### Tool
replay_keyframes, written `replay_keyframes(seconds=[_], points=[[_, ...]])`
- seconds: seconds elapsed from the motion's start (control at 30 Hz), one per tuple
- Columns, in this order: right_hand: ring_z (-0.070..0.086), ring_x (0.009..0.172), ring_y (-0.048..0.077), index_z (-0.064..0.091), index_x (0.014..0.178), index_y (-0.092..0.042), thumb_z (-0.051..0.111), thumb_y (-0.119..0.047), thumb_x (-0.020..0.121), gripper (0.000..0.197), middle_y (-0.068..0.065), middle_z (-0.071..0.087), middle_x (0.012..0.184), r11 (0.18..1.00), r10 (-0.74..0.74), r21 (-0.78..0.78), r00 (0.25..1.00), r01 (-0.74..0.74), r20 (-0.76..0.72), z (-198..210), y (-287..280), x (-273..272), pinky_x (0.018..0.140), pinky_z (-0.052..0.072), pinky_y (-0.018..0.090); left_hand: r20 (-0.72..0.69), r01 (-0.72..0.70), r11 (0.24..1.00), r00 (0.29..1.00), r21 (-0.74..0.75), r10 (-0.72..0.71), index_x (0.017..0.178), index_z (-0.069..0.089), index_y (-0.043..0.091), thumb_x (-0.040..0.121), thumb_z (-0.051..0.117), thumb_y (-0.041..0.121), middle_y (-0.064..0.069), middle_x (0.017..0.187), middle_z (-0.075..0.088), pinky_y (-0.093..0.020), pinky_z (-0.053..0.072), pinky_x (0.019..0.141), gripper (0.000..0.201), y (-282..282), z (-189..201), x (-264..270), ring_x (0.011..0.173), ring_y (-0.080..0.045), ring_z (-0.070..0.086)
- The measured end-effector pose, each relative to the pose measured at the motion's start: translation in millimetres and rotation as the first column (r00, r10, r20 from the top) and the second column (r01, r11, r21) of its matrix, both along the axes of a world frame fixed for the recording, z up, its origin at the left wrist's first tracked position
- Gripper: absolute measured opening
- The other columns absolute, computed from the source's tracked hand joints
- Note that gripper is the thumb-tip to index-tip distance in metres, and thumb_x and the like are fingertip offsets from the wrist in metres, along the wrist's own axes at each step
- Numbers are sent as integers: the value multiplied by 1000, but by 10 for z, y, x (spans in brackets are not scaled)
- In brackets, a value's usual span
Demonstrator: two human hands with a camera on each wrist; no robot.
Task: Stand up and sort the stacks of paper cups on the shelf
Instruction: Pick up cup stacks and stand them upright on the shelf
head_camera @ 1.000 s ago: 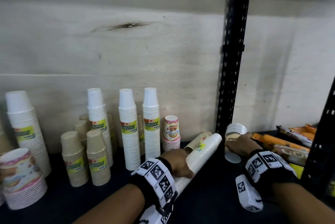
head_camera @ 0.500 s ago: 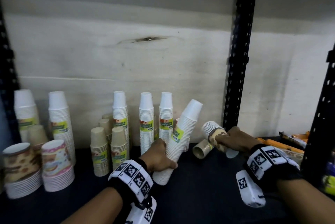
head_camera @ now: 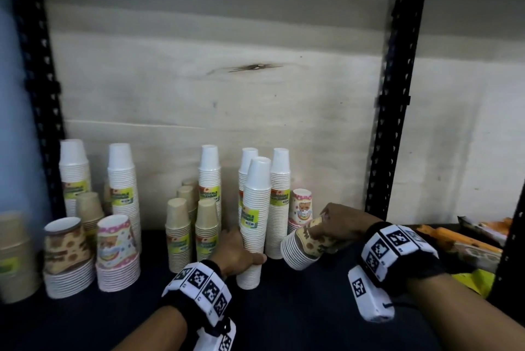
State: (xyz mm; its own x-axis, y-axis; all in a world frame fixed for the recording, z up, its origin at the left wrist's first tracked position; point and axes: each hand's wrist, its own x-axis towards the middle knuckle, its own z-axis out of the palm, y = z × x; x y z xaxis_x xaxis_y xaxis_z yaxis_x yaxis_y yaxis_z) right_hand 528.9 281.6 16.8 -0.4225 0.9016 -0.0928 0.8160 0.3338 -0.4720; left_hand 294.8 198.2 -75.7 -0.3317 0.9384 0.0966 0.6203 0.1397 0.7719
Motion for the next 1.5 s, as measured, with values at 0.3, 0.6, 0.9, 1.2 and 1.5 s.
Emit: replay_keyframes(seconds=[0.3, 0.6, 0.9, 1.2, 1.5], points=[[66, 93, 15, 59, 115, -20, 72, -60, 47, 79, -2, 69, 107, 992, 116, 40, 991, -119, 61, -115, 50, -266, 86, 56, 35, -34, -109, 993, 993, 46, 111, 129, 45, 16, 29, 79, 68, -1, 125, 58, -41, 50, 94, 118, -5, -35, -34, 115, -23, 56], [59, 99, 14, 51, 124, -17, 74, -19, 79, 50, -3, 62, 110, 985, 173, -3, 985, -173, 12, -87, -172, -305, 87, 48, 26, -48, -90, 995, 995, 42, 92, 131, 37, 12, 46, 86, 58, -3, 130, 53, -38, 48, 95, 108, -33, -92, -46, 117, -23, 56], [58, 113, 16, 30, 135, -14, 86, -55, 53, 107, -2, 58, 130, 989, 69, -128, 995, -77, -69, -430, -27, -168, 97, 50, 33, -110, 7, 988, 994, -157, -25, 137, 40, 15, 57, 87, 36, -1, 135, 54, -39, 47, 101, 95, -65, -167, -149, 120, -21, 54], [53, 122, 17, 31, 140, -18, 81, -66, 44, 118, -4, 54, 135, 984, 39, -171, 998, -46, -43, -710, -32, -185, 109, 41, 39, -139, 30, 984, 989, -175, -54, 140, 40, 19, 61, 87, 39, 1, 138, 53, -38, 43, 105, 94, -9, -185, -162, 123, -20, 52], [48, 128, 21, 36, 142, -25, 71, -80, 52, 112, -5, 49, 142, 985, 84, -158, 992, -69, 91, -811, 38, -261, 109, 39, 40, -119, 47, 971, 990, -233, -76, 145, 34, 21, 64, 85, 42, 0, 142, 50, -36, 42, 105, 98, -3, -185, -155, 125, -21, 51]])
